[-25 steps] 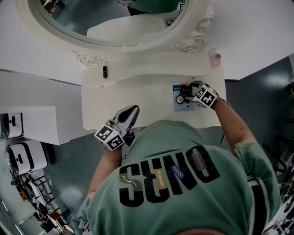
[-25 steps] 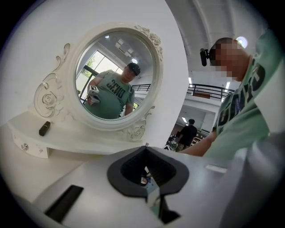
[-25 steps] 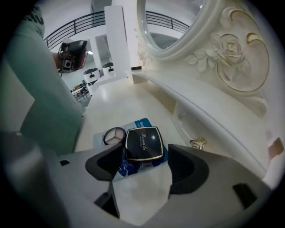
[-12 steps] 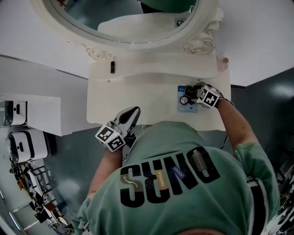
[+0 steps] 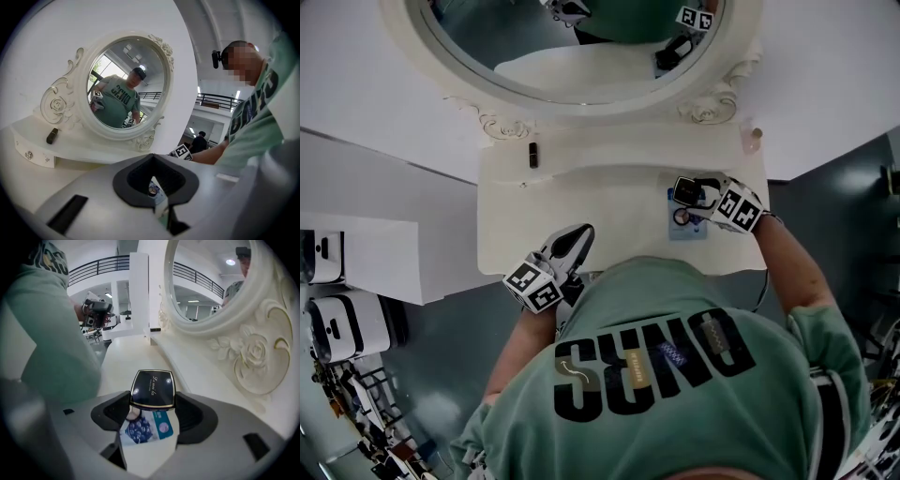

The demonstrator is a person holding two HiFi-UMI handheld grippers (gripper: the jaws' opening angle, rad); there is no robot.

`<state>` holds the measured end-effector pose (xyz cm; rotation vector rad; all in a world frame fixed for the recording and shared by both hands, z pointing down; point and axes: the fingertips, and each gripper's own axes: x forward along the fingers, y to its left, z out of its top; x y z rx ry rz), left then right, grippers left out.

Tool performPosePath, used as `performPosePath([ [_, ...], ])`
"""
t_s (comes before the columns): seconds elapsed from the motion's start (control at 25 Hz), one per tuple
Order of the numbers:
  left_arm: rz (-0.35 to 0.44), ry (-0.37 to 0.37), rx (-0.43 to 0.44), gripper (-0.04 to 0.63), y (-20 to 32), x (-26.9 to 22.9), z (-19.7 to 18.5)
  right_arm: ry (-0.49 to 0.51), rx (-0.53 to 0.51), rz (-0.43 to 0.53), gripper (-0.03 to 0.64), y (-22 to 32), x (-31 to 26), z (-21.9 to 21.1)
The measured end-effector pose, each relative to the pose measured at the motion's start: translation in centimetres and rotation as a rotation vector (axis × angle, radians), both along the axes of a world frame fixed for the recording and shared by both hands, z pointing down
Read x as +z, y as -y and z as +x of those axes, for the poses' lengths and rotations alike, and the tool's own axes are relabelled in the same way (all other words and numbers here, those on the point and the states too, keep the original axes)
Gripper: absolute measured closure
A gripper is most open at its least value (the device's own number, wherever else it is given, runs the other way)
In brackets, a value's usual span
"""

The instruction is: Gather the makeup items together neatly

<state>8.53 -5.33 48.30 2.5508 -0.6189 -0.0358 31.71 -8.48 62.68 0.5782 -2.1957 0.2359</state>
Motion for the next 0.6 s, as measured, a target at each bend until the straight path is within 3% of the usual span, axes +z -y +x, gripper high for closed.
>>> performPosePath([
  [0.16, 0.014, -0.015, 0.039, 0.586, 1.6, -0.1, -3.8, 0.023, -0.019, 0.043, 0.322, 2.8, -2.8, -7.4],
  [0.32, 0.05, -0.05, 0.055, 0.586, 4.1, -0.9, -8.1, -0.022, -0.048, 0.057, 0.321, 7.1, -4.0, -13.7],
  [0.6, 0.048, -0.051, 0.018, 0.586, 7.8, -0.4, -19.5, -0.085, -0.018, 0.033, 0.321, 14.5, -2.8, -23.4],
])
